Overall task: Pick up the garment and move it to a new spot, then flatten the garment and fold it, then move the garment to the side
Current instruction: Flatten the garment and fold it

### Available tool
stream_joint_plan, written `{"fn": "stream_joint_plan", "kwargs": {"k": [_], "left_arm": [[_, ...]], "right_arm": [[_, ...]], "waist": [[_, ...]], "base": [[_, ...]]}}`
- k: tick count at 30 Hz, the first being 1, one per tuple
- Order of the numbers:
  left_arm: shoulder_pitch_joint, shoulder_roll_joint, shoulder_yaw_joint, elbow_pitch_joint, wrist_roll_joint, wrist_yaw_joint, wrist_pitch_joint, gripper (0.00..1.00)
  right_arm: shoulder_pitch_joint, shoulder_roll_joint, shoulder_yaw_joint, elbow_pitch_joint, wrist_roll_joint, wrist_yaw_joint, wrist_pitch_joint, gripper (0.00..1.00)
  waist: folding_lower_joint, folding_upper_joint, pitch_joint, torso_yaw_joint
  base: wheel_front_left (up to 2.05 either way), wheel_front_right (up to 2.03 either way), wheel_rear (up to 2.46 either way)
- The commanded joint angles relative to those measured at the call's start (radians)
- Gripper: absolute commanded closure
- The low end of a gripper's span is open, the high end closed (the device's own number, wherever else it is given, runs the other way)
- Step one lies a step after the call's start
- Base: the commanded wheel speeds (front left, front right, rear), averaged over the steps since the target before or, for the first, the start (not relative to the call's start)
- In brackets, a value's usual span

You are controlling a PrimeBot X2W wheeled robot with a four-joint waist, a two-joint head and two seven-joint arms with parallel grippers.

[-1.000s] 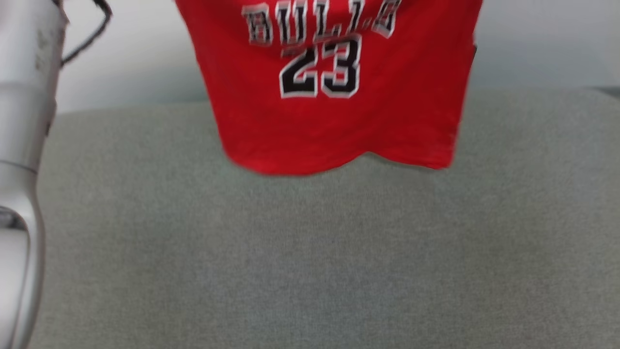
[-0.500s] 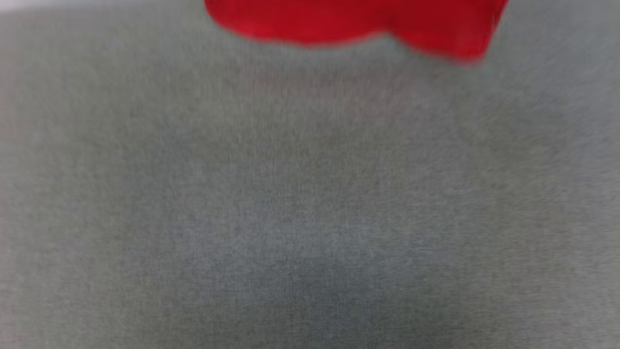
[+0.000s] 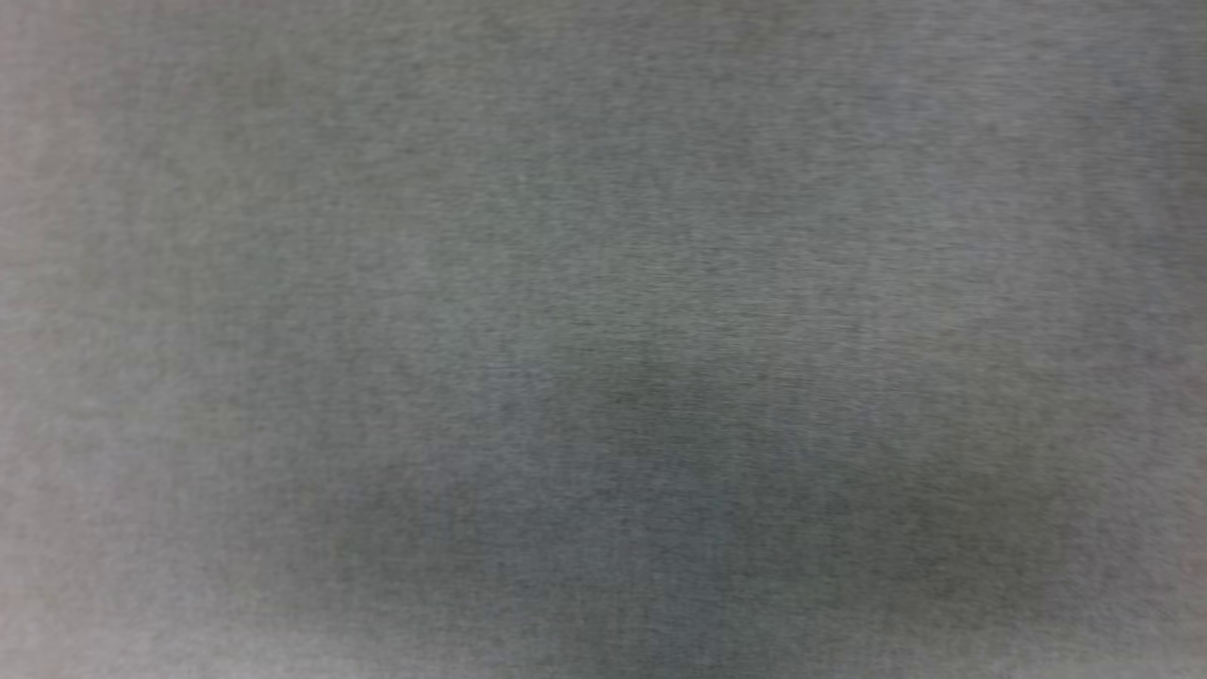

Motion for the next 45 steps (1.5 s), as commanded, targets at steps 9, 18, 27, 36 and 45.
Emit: {"fn": "stream_joint_plan", "kwargs": {"k": [9,18,27,36,45], "left_arm": [[0.157,-0.002,-0.025,0.063,-0.039,-0.033,0.023,1.0],[0.412,0.009,-0.089,0.011,-0.087,-0.036,0.101,1.0],[0.755,0.089,-0.137,-0.178,-0.187,-0.035,0.15,1.0],[1.159,0.239,-0.127,-0.528,-0.281,0.047,0.249,1.0],[1.601,0.409,-0.1,-1.066,-0.379,0.309,0.343,1.0]], "right_arm": [[0.13,-0.013,0.103,0.007,0.095,0.0,-0.001,1.0],[0.375,-0.093,0.31,-0.012,0.341,-0.001,0.019,1.0],[0.707,-0.292,0.467,-0.25,0.572,-0.001,0.064,1.0],[1.024,-0.49,0.449,-0.499,0.655,-0.001,0.096,1.0],[1.302,-0.553,0.356,-0.657,0.721,-0.001,0.191,1.0]], "waist": [[0.0,0.0,-0.122,0.036],[0.0,0.0,-0.311,0.028],[0.0,0.0,-0.467,0.042],[0.0,0.0,-0.528,0.055],[0.0,0.0,-0.526,0.053]], "base": [[0.0,0.0,0.0],[0.0,0.0,0.0],[0.0,0.0,0.0],[0.0,0.0,0.0],[0.0,0.0,0.0]]}}
